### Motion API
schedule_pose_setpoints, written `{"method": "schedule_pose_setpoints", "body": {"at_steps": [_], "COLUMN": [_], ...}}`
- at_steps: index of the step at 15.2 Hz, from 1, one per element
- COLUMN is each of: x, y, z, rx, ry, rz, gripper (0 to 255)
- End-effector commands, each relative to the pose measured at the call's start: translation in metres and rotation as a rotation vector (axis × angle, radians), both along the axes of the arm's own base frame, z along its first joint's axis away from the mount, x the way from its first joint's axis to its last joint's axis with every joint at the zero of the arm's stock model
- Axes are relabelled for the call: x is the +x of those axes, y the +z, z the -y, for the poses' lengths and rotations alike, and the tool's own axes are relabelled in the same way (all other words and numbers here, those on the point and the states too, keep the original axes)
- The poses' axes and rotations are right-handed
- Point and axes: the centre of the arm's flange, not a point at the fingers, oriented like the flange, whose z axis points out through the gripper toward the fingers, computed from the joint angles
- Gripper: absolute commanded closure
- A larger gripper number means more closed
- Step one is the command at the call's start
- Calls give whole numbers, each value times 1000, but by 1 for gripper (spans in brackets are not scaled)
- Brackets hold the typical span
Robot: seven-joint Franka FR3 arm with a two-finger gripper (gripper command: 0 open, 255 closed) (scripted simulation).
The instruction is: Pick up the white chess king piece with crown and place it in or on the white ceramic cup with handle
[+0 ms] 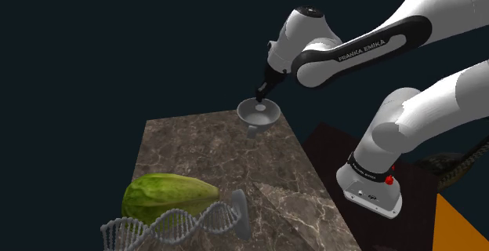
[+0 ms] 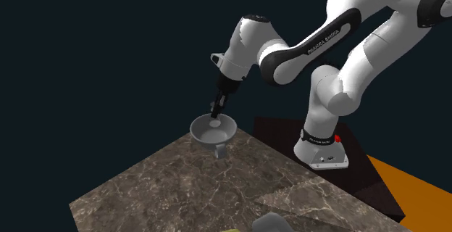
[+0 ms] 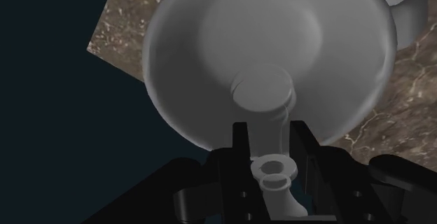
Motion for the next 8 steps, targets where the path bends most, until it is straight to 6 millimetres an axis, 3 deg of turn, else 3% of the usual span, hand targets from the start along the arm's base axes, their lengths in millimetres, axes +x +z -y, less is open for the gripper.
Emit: {"method": "schedule_pose_setpoints", "body": {"at_steps": [1,8], "x": [0,0], "y": [-10,-17], "z": [-1,-1], "rx": [0,0], "ry": [0,0], "rz": [1,1], "gripper": [255,255]}}
